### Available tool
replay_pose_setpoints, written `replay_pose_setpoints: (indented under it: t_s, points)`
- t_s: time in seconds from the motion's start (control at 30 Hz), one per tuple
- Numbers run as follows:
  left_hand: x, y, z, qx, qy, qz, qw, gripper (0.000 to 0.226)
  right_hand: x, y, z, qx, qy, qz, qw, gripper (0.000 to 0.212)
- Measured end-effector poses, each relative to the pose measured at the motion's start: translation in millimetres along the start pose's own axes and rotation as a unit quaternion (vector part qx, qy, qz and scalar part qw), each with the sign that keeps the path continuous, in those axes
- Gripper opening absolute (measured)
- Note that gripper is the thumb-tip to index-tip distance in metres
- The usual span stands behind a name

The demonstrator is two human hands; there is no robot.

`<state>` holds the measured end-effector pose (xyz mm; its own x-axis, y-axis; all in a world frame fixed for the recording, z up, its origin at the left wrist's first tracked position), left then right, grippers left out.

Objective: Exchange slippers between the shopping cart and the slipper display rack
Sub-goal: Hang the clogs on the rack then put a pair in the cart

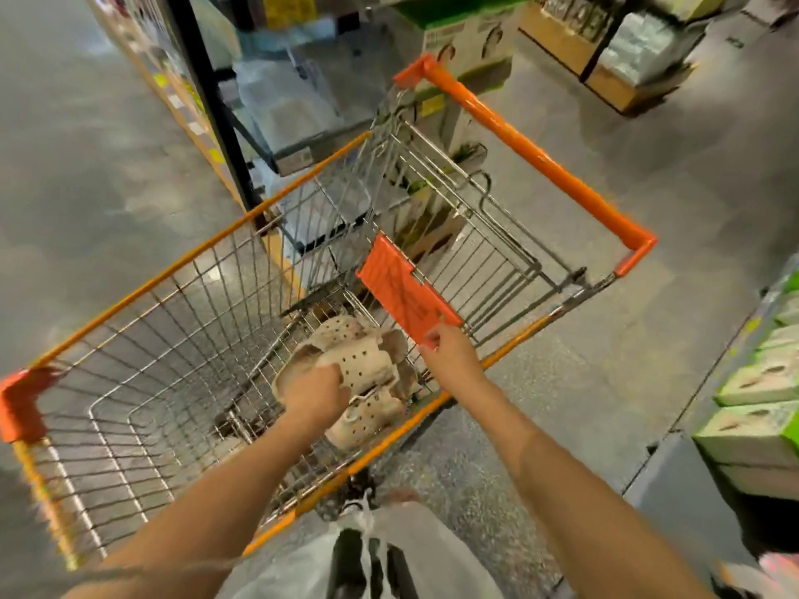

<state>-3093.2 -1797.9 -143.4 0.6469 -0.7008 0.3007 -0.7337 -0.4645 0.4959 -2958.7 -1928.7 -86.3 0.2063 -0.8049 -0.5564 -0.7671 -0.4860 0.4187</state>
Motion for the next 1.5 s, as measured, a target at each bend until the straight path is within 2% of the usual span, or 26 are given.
replay_pose_setpoints:
  t_s: [0.37,0.53,0.77,0.87,0.97,1.07,1.27,1.37,1.5]
  points:
    - [2,-31,28,-0.051,0.055,-0.139,0.987,0.03,12,-96,31,-0.136,0.082,0.041,0.986,0.027]
    - [3,-49,47,-0.08,0.06,-0.179,0.979,0.035,25,-119,59,-0.192,0.111,0.031,0.975,0.028]
    - [-2,-75,81,-0.116,0.031,-0.189,0.975,0.034,53,-150,91,-0.301,0.188,0.035,0.934,0.041]
    - [-5,-84,96,-0.118,0.01,-0.193,0.974,0.032,63,-162,101,-0.351,0.187,0.056,0.916,0.042]
    - [-5,-90,105,-0.11,-0.018,-0.207,0.972,0.03,76,-172,118,-0.382,0.17,0.074,0.905,0.06]
    - [-2,-89,114,-0.119,-0.042,-0.212,0.969,0.034,79,-174,129,-0.396,0.145,0.099,0.901,0.079]
    - [-5,-86,123,-0.155,-0.064,-0.214,0.962,0.029,81,-161,149,-0.391,0.062,0.127,0.91,0.071]
    - [-9,-86,124,-0.153,-0.061,-0.235,0.958,0.028,89,-160,168,-0.385,0.056,0.096,0.916,0.071]
    - [-14,-86,128,-0.153,-0.056,-0.282,0.946,0.031,82,-153,170,-0.371,0.029,0.093,0.923,0.058]
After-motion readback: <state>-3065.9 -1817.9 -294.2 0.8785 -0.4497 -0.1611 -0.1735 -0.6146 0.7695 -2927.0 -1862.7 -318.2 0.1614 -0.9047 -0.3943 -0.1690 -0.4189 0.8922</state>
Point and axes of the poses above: each hand's wrist, its own y-axis away from the middle knuckle, its own z-axis out of the palm, x = y × z, the point moved 1 cm from there along -y, towards the middle knuckle, and after that the axes turned 2 degrees about -x, right-handed, at the moved point
